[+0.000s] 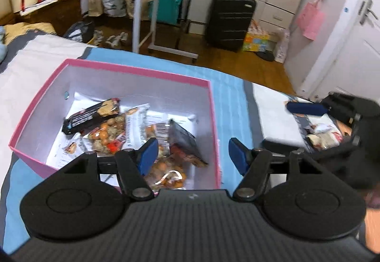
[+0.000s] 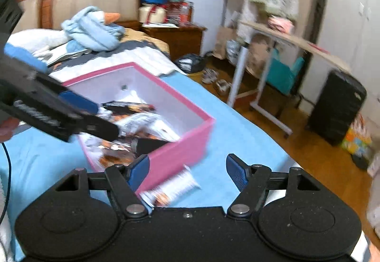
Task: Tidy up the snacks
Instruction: 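Open the left gripper to drop the black bar into the box, then close the left gripper on a white bar while the right gripper grasps another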
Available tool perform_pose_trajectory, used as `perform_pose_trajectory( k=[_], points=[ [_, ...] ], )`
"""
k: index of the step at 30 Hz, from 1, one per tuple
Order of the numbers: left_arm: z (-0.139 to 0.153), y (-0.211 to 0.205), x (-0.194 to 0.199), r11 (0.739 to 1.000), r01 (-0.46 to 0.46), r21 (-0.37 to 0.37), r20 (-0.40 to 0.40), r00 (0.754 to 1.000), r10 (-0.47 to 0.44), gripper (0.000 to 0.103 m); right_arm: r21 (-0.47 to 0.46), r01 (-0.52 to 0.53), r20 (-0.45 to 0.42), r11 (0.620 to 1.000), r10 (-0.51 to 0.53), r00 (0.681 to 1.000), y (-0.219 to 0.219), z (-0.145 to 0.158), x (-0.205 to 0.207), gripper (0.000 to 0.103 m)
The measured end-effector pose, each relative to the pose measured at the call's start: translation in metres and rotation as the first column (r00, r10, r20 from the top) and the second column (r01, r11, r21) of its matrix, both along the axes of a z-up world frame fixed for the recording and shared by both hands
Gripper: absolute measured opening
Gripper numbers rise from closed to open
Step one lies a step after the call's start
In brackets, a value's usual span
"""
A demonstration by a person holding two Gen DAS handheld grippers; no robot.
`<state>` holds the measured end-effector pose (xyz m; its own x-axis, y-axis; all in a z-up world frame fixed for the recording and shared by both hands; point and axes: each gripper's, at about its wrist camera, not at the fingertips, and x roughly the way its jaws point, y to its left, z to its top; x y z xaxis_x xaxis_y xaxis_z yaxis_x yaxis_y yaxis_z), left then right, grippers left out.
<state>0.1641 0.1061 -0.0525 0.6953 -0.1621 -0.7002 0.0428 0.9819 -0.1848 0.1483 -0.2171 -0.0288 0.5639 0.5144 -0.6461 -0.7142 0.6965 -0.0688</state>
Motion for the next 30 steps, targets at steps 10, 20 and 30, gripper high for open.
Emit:
perform_pose_trajectory(
  k=[10, 20, 30],
  points=[
    [0.019, -0.067, 0.005, 0.988, 0.147, 0.054, -0.081, 0.987, -0.142, 0.044, 0.074, 0.201, -0.204, 0.977, -0.182, 0.962, -0.102, 0.026, 0.066, 0.076],
    [-0.001, -0.143, 0.054, 0.961, 0.230, 0.156, -0.287, 0.941, -0.178, 0.029, 0.026, 0.415, -0.446, 0.909, -0.361, 0.819, -0.172, -0.039, 0.121, 0.075],
    [-0.053, -0.162, 0.099, 0.905, 0.256, 0.339, -0.387, 0.915, -0.113, 0.029, -0.141, 0.476, -0.337, 0.868, -0.495, 0.801, -0.214, -0.097, 0.146, 0.091]
  ],
)
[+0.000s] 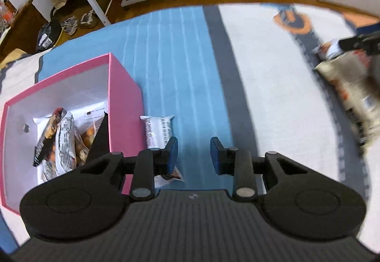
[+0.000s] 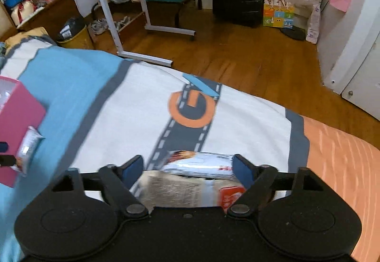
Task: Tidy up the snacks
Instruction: 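Close the left gripper on a white bar while the right gripper grasps another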
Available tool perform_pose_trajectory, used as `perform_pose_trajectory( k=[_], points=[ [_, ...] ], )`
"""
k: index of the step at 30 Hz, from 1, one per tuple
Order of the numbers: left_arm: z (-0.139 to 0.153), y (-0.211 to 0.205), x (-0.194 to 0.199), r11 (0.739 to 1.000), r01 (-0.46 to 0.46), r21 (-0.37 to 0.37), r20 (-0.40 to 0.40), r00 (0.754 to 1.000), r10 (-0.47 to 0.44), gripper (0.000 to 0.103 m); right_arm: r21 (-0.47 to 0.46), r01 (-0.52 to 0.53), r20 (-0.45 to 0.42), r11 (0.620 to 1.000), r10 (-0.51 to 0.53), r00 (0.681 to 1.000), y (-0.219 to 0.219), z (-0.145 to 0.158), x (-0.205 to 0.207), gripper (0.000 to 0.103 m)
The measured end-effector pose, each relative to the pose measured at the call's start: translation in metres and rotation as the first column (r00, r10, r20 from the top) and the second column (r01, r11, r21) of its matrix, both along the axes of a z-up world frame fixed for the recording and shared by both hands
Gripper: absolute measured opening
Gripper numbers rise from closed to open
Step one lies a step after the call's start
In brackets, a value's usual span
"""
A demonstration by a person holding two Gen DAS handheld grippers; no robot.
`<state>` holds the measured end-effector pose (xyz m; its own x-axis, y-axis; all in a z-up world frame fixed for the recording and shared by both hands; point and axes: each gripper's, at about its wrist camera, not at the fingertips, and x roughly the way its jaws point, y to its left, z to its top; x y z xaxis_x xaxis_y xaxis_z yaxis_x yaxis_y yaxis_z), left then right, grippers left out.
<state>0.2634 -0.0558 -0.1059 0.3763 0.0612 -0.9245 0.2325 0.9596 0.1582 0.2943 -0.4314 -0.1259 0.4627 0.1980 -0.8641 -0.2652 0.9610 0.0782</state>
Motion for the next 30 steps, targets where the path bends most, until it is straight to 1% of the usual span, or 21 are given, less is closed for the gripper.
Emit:
perform_pose_trajectory(
  k=[1, 3, 4, 6, 8, 11, 12, 14, 19, 21, 24, 25, 27, 30],
  points=[
    [-0.004, -0.001, 0.003, 1.000, 0.002, 0.019, -0.009, 1.000, -0.001, 0.030, -0.002, 0.003, 0.003, 1.000, -0.003, 1.000, -0.002, -0.002, 0.001, 0.094],
    [-0.011, -0.001, 0.008, 0.999, -0.002, 0.053, -0.034, 0.999, 0.004, 0.032, -0.017, -0.001, 0.016, 1.000, 0.001, 1.000, -0.003, -0.008, 0.003, 0.098],
    [-0.014, -0.001, 0.011, 0.998, -0.006, 0.067, -0.046, 0.999, 0.009, 0.035, -0.021, -0.001, 0.020, 1.000, 0.002, 1.000, -0.003, -0.008, 0.003, 0.101],
    [-0.018, -0.001, 0.015, 0.996, -0.009, 0.088, -0.063, 0.998, 0.014, 0.041, -0.023, 0.006, 0.003, 1.000, -0.006, 1.000, -0.002, -0.014, 0.005, 0.102],
    [-0.021, 0.001, 0.018, 0.996, -0.010, 0.094, -0.075, 0.997, 0.017, 0.041, -0.014, 0.012, -0.022, 1.000, -0.012, 1.000, -0.003, -0.019, 0.006, 0.102],
    [-0.024, 0.009, 0.024, 0.996, -0.051, 0.070, -0.098, 0.994, 0.057, 0.041, -0.013, 0.033, -0.041, 0.999, -0.034, 0.999, -0.004, -0.028, 0.008, 0.103],
    [-0.024, 0.011, 0.025, 0.996, -0.065, 0.067, -0.093, 0.993, 0.071, 0.041, -0.005, 0.038, -0.045, 0.999, -0.038, 0.998, -0.006, -0.030, 0.010, 0.103],
    [-0.022, 0.014, 0.027, 0.997, -0.057, 0.060, -0.069, 0.996, 0.061, 0.041, 0.017, 0.059, -0.054, 0.998, -0.058, 0.997, -0.010, -0.034, 0.012, 0.103],
    [-0.024, 0.010, 0.027, 0.995, -0.029, 0.097, -0.032, 0.999, 0.032, 0.041, 0.045, 0.084, -0.088, 0.995, -0.080, 0.993, -0.015, -0.042, 0.019, 0.103],
    [-0.028, 0.004, 0.027, 0.991, -0.013, 0.132, -0.021, 1.000, 0.016, 0.041, 0.039, 0.087, -0.091, 0.995, -0.084, 0.992, -0.014, -0.045, 0.021, 0.103],
    [-0.038, -0.006, 0.026, 0.978, 0.016, 0.209, -0.003, 1.000, -0.016, 0.040, 0.031, 0.084, -0.085, 0.996, -0.082, 0.993, -0.011, -0.047, 0.021, 0.103],
    [-0.041, -0.009, 0.026, 0.972, 0.013, 0.236, 0.010, 1.000, -0.016, 0.037, 0.028, 0.084, -0.082, 0.996, -0.081, 0.993, -0.010, -0.047, 0.021, 0.103],
    [-0.042, -0.011, 0.025, 0.968, -0.028, 0.250, 0.050, 0.999, 0.016, 0.037, 0.025, 0.084, -0.076, 0.996, -0.082, 0.994, -0.009, -0.048, 0.020, 0.103],
    [-0.045, -0.016, 0.026, 0.957, -0.046, 0.286, 0.062, 0.998, 0.030, 0.037, 0.029, 0.081, -0.069, 0.996, -0.079, 0.994, -0.010, -0.049, 0.019, 0.103]
  ],
)
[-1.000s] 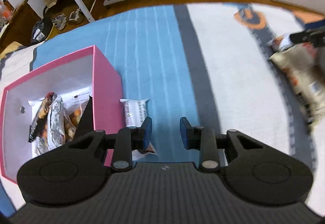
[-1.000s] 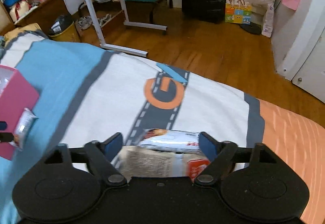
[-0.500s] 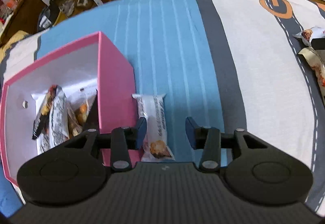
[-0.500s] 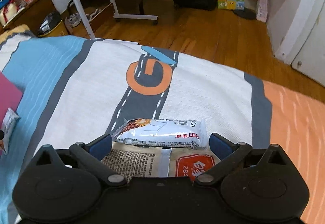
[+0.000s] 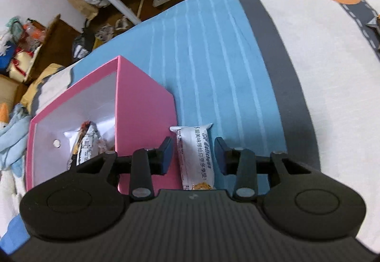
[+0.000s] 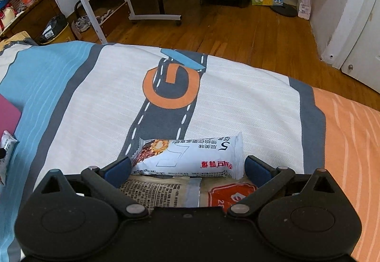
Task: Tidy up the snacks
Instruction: 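Close the left gripper on a white bar while the right gripper grasps another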
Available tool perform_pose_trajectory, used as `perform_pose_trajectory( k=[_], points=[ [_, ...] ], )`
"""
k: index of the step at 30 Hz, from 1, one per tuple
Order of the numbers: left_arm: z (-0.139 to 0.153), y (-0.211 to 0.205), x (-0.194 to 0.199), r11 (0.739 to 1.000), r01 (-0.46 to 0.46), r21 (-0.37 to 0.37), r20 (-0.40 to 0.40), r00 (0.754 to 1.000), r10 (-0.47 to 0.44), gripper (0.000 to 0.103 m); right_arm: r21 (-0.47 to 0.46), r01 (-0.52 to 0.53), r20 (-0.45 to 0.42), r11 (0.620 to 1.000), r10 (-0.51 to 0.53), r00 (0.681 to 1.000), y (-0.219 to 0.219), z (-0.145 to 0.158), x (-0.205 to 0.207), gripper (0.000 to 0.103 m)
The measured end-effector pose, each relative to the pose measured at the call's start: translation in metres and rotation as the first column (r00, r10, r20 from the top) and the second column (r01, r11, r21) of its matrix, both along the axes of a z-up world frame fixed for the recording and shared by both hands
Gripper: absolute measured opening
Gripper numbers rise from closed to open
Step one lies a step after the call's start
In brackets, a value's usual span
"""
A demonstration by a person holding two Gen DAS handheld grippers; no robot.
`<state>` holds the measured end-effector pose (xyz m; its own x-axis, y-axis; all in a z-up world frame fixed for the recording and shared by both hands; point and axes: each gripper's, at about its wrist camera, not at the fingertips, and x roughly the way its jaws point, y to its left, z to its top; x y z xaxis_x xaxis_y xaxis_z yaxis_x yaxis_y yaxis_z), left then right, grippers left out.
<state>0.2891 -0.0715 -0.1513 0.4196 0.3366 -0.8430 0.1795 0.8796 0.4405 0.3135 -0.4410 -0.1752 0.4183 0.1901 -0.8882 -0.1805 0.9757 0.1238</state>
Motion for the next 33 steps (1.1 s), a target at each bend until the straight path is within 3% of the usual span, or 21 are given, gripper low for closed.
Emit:
perform_pose_trajectory(
  k=[3, 6, 8, 10, 16, 18, 21, 23, 26, 31, 33],
  points=[
    [0.001, -0.006, -0.005, 1.000, 0.019, -0.020, -0.012, 1.000, -0.019, 0.038, 0.006, 0.005, 0.004, 1.000, -0.005, 1.000, -0.002, -0.001, -0.001, 0.102],
    [0.001, -0.010, -0.011, 0.999, 0.040, 0.005, 0.009, 0.999, -0.040, 0.039, 0.007, 0.000, 0.015, 1.000, 0.000, 1.000, -0.001, 0.000, -0.003, 0.093],
    [-0.004, -0.010, -0.007, 0.999, 0.048, 0.011, -0.049, 0.998, -0.048, 0.038, -0.001, 0.001, 0.021, 1.000, -0.001, 1.000, 0.000, 0.000, -0.004, 0.092],
    [-0.008, -0.003, 0.003, 0.999, 0.013, -0.030, -0.106, 0.994, -0.016, 0.037, -0.011, -0.001, 0.026, 1.000, 0.001, 1.000, 0.001, 0.001, -0.004, 0.090],
    [-0.001, 0.007, 0.022, 0.994, -0.030, -0.108, -0.155, 0.988, 0.013, 0.035, -0.016, 0.006, 0.034, 1.000, -0.005, 0.999, 0.002, 0.002, -0.006, 0.086],
    [-0.003, 0.008, 0.024, 0.994, -0.028, -0.104, -0.165, 0.986, 0.010, 0.033, -0.019, 0.003, 0.045, 1.000, -0.002, 0.999, 0.003, 0.004, -0.007, 0.084],
    [-0.008, 0.007, 0.023, 0.998, 0.001, -0.056, -0.166, 0.986, -0.010, 0.023, -0.019, -0.006, 0.069, 1.000, 0.007, 0.998, 0.003, 0.006, -0.011, 0.083],
    [-0.013, 0.007, 0.022, 1.000, 0.016, -0.016, -0.159, 0.987, -0.018, 0.020, -0.015, -0.007, 0.083, 1.000, 0.009, 0.997, 0.001, 0.009, -0.013, 0.053],
    [-0.016, 0.004, 0.020, 1.000, 0.017, -0.006, -0.137, 0.990, -0.017, 0.021, 0.027, -0.002, 0.085, 1.000, 0.000, 0.996, -0.003, 0.012, -0.013, 0.053],
    [-0.025, -0.003, 0.021, 0.999, 0.031, 0.036, -0.148, 0.989, -0.026, 0.024, 0.015, -0.028, 0.055, 1.000, 0.027, 0.998, 0.001, 0.004, -0.011, 0.055],
    [-0.032, -0.008, 0.022, 0.996, 0.048, 0.074, -0.162, 0.986, -0.036, 0.027, 0.018, -0.037, 0.061, 0.999, 0.036, 0.997, 0.002, 0.005, -0.012, 0.066]
  ],
)
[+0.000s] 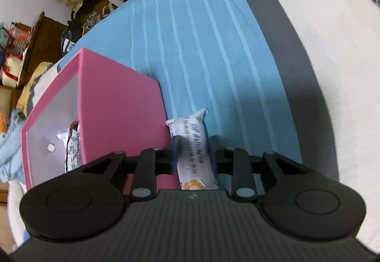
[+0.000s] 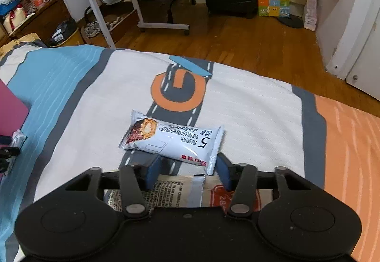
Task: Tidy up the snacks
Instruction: 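Close the left gripper on a white bar while the right gripper grasps another, then lift both white bars with the left and right grippers toward the box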
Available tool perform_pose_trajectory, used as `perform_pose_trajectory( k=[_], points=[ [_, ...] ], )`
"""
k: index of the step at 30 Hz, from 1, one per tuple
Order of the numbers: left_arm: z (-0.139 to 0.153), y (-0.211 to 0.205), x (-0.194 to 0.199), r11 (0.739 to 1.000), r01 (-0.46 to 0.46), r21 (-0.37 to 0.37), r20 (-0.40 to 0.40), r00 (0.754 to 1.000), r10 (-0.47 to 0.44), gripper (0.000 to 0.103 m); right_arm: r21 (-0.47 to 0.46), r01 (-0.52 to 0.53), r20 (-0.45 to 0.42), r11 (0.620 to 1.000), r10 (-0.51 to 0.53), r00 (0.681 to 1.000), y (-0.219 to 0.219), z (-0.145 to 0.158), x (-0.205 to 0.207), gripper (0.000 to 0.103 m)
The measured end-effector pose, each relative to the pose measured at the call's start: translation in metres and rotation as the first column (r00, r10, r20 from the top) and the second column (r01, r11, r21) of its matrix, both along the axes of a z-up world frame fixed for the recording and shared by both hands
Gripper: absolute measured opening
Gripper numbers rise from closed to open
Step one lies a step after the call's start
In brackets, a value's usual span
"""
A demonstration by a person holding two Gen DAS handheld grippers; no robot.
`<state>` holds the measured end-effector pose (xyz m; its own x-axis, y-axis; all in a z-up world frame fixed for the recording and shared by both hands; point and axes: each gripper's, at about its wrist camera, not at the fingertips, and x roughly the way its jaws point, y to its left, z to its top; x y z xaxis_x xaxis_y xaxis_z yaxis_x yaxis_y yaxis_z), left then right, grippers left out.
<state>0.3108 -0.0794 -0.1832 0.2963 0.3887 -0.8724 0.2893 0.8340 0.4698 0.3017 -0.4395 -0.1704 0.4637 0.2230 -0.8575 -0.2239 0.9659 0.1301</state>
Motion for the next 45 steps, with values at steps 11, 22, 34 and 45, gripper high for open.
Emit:
perform_pose_trajectory(
  k=[11, 22, 34, 45],
  points=[
    [0.001, 0.003, -0.006, 0.999, 0.043, 0.003, 0.041, 0.998, -0.043, 0.019, -0.259, -0.262, 0.125, 0.930, 0.301, 0.945, 0.024, 0.005, -0.002, 0.091],
    [0.034, 0.034, -0.033, 0.954, 0.114, -0.278, 0.167, 0.984, -0.069, 0.019, -0.280, -0.296, 0.121, 0.913, 0.340, 0.933, 0.047, 0.000, 0.008, 0.052],
    [0.072, 0.054, -0.060, 0.869, 0.086, -0.487, 0.161, 0.987, -0.007, 0.019, -0.231, -0.256, 0.242, 0.939, 0.311, 0.919, 0.062, 0.033, -0.034, 0.030],
    [0.094, 0.066, -0.115, 0.832, 0.081, -0.549, 0.109, 0.994, -0.025, 0.019, -0.123, -0.261, 0.282, 0.958, 0.285, 0.916, 0.078, 0.069, -0.084, 0.028]
  ],
)
